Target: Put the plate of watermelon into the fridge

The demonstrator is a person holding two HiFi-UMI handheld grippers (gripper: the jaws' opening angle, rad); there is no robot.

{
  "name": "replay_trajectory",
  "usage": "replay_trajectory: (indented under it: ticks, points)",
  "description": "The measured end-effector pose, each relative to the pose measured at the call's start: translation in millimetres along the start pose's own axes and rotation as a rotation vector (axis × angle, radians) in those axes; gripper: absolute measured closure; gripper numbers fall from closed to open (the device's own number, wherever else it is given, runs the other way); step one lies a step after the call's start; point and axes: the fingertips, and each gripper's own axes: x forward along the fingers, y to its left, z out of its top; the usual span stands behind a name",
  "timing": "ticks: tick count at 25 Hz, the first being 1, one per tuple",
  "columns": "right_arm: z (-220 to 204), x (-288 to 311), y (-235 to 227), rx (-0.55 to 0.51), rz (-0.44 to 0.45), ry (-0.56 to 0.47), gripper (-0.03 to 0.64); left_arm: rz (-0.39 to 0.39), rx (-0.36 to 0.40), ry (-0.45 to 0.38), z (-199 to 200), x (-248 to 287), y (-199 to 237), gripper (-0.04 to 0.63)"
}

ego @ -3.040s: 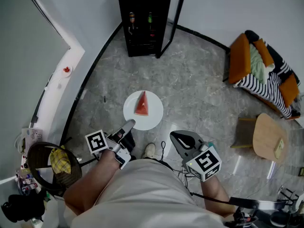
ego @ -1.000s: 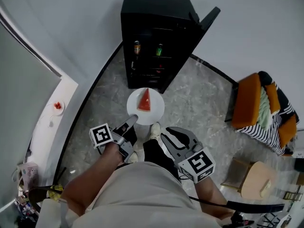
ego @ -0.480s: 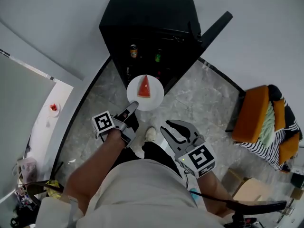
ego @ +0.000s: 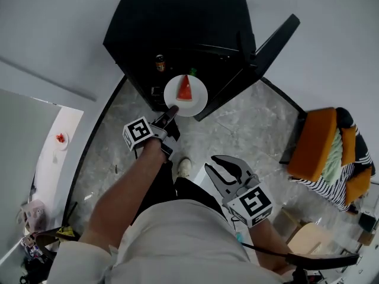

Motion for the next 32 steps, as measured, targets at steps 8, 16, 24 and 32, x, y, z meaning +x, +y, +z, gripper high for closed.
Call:
replay_trajectory:
  ticks: [8,16,24,32]
  points:
    - [2,5,-34,0.061,-0.089,0.041,0.518,0.025,-0.020,-0.009,34,67,35,0.569]
    - [-4,12,-54,0.121,-0.137,0.080,0.518,0.047,-0.016,0.000,59,125,63,0.569]
    - [-7,8,-70,0.152,-0.176,0.097,0.518,0.090,-0.001,0.007,69,159,81,0.569]
    - [-11,9,-74,0.187,-0.190,0.107,0.518,0.154,0.021,0.018,79,170,98,0.569]
